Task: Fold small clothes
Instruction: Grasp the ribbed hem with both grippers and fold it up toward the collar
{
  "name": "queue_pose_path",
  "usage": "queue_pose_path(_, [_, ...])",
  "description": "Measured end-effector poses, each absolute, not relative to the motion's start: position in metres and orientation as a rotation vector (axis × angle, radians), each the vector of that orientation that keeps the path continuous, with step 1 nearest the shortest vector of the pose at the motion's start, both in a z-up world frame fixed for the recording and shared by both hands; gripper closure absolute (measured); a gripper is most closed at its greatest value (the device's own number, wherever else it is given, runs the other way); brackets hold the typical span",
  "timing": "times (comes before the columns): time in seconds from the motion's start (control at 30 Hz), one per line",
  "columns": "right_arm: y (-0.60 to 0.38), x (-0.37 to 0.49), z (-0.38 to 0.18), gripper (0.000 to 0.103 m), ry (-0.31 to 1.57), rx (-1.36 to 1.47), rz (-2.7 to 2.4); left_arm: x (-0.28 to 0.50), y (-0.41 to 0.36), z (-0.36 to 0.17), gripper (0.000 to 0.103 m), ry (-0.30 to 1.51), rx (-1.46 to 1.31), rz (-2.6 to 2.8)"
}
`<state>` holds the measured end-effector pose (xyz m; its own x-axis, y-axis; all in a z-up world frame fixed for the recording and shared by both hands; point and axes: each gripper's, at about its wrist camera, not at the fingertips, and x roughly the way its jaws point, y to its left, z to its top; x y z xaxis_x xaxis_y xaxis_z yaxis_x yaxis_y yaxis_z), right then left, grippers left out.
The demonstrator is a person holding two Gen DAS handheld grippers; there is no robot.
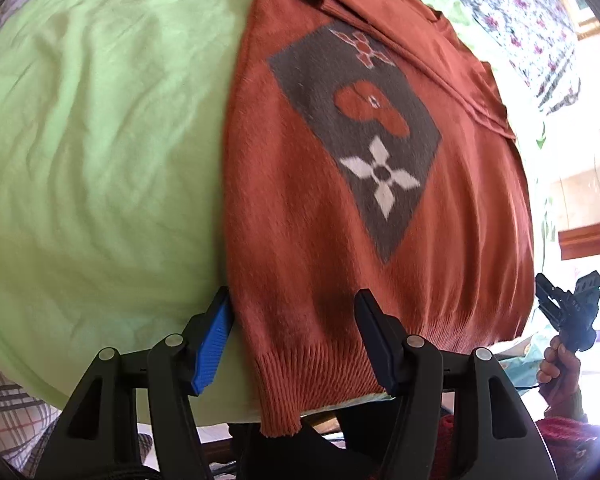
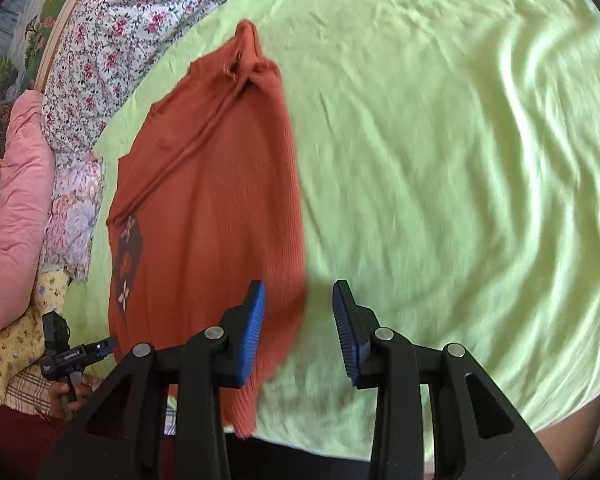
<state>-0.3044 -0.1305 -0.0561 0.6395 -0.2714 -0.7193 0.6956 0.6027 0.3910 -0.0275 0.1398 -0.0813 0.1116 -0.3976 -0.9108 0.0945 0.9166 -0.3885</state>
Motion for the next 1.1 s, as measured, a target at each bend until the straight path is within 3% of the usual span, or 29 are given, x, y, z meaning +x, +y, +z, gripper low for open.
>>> queue_pose_path(0.2, [-0.110,-0.292,-0.074,0.067,0.648,0.709,-0.531,-0.038,0.128,-0.083,0.044,1.385,-0.213,-0.391])
queue_pose_path(0.23, [-0.108,-0.289,-0.077,0.067,0.642,0.715,-0.517,-0.039,0.127,-0.083,0.054,1.375,-0.198,-0.387])
queue_pose_path(0.27, [-0.106,-0.286,-0.078,0.074,0.638,0.717,-0.507,-0.038,0.124,-0.083,0.060,1.371,-0.188,-0.383])
queue_pose_path(0.3, [-0.103,-0.283,-0.079,0.082,0.640,0.710,-0.503,-0.039,0.124,-0.083,0.073,1.366,-0.180,-0.381])
queue_pose_path(0.33, [-0.101,-0.282,-0.080,0.092,0.646,0.705,-0.500,-0.038,0.125,-0.083,0.095,1.366,-0.187,-0.391])
queue_pose_path(0.37, [-0.100,-0.283,-0.079,0.092,0.644,0.699,-0.503,-0.037,0.127,-0.083,0.097,1.373,-0.209,-0.413])
queue_pose_path(0.63, [-0.090,-0.315,-0.034,0.094,0.480,0.683,-0.449,-0.039,0.153,-0.041,0.099,1.229,-0.329,-0.535])
queue_pose_path(0.9, [-0.098,-0.301,-0.057,0.094,0.608,0.677,-0.489,-0.041,0.164,-0.076,0.097,1.308,-0.328,-0.500])
queue_pose_path(0.97, [-0.100,-0.301,-0.066,0.094,0.629,0.700,-0.493,-0.042,0.162,-0.084,0.091,1.346,-0.336,-0.495])
queue_pose_path(1.03, [-0.103,-0.301,-0.069,0.090,0.649,0.711,-0.488,-0.040,0.162,-0.092,0.074,1.397,-0.348,-0.487])
queue_pose_path(1.1, [-0.106,-0.300,-0.071,0.088,0.676,0.724,-0.485,-0.042,0.162,-0.097,0.071,1.415,-0.373,-0.491])
